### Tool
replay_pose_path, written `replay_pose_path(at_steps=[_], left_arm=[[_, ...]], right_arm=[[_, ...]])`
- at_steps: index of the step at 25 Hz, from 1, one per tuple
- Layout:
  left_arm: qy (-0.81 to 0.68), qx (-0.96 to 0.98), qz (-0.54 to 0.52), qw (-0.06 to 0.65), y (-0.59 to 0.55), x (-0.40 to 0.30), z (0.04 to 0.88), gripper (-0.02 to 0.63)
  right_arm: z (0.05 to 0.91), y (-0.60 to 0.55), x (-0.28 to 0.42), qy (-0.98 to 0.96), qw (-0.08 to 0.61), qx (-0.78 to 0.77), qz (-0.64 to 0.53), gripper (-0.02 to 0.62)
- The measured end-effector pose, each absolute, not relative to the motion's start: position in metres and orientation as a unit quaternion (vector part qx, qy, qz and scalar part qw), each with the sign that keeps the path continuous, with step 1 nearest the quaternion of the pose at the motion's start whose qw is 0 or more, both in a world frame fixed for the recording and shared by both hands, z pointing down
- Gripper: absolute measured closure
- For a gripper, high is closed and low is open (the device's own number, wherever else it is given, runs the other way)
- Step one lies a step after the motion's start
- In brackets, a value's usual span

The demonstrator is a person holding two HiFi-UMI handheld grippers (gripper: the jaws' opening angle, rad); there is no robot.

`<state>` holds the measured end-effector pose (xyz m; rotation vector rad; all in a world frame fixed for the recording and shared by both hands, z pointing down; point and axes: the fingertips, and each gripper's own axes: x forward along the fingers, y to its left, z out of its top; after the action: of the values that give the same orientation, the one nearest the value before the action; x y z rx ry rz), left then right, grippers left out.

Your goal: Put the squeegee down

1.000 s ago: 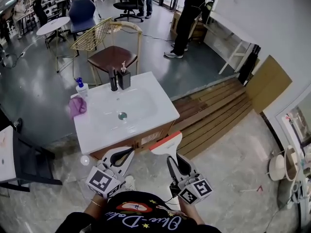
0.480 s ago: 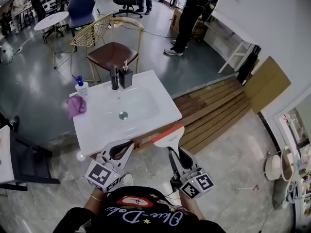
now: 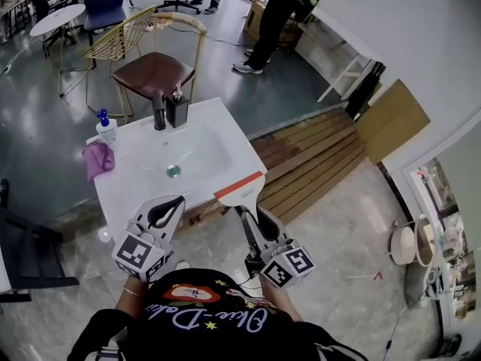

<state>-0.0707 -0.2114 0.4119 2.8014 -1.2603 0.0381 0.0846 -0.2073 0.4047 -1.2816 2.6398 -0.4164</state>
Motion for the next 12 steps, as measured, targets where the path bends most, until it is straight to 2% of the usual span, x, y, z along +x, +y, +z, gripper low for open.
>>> replay_pose_path(at_steps=[12], left_arm=[[-0.381,0.924,0.001,0.037,-0.224,-0.072,0.42,0.608]], right_arm=[[0.408,-0.207,0.081,0.872,0.066,-0.463,-0.141,0.487]])
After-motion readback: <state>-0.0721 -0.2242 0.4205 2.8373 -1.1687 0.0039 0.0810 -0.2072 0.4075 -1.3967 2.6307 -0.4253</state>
